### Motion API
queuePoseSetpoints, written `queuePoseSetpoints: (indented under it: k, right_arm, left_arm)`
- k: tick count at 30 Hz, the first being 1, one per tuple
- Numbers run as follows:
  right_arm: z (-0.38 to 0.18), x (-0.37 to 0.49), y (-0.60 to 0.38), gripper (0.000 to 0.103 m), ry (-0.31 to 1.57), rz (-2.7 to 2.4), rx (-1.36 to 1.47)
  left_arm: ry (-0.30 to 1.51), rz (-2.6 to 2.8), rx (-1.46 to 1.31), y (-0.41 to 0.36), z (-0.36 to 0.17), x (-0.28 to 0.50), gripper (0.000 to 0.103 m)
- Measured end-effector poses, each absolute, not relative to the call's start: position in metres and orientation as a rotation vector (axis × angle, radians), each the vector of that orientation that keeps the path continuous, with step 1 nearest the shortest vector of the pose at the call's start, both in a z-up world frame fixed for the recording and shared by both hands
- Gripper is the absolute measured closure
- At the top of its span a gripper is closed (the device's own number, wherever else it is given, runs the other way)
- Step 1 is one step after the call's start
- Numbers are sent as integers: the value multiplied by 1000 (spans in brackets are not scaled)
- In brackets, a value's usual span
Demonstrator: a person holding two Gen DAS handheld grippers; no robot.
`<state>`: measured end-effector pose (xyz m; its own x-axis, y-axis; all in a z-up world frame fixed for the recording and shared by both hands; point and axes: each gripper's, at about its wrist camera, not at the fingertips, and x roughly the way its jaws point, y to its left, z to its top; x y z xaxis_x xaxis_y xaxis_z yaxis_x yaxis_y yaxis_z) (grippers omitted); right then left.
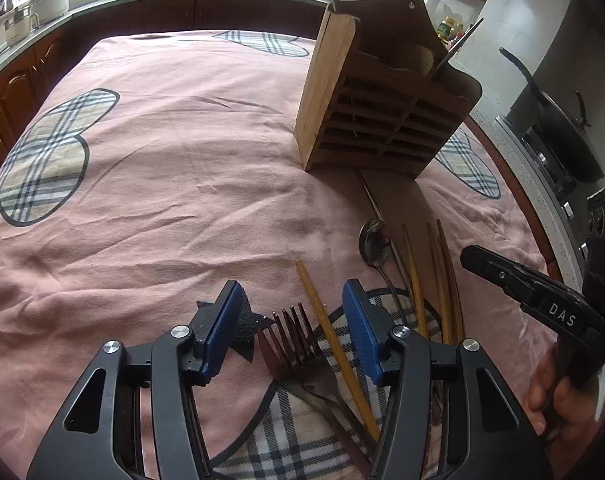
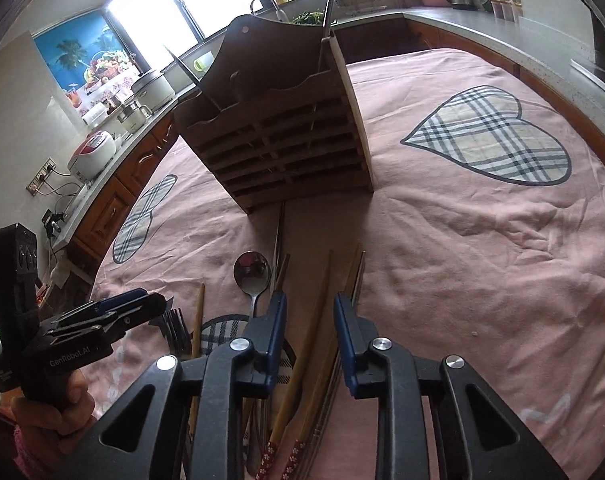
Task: Organize utensils
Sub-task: 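Close the left tool on a wooden chopstick while the right tool grasps another chopstick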
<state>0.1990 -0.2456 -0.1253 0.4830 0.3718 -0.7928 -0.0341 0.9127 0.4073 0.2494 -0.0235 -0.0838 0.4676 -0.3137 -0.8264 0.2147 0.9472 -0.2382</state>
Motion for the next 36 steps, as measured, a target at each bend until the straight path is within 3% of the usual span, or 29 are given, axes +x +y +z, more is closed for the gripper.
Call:
queuePoseSetpoints:
  k: [8, 13, 23, 28, 36]
  right_arm:
    - [-150, 230, -240, 84, 1128, 246, 340]
    - [-159, 239, -238, 86, 1156, 247, 323]
    - [-157, 246, -229, 88, 1175, 233, 254]
    - [-158, 247, -236, 96, 1165, 219, 297]
    - [-131, 231, -251, 97, 1093, 262, 372]
  left_arm:
    - [1117, -379, -80, -41, -101, 272, 70]
    - [1130, -394, -26, -53, -104, 282, 72]
    - [1115, -381, 87, -69, -105, 284, 94]
    - [1122, -390, 44, -64, -104, 286, 95]
    - [1061, -432, -62, -50, -72, 270, 97]
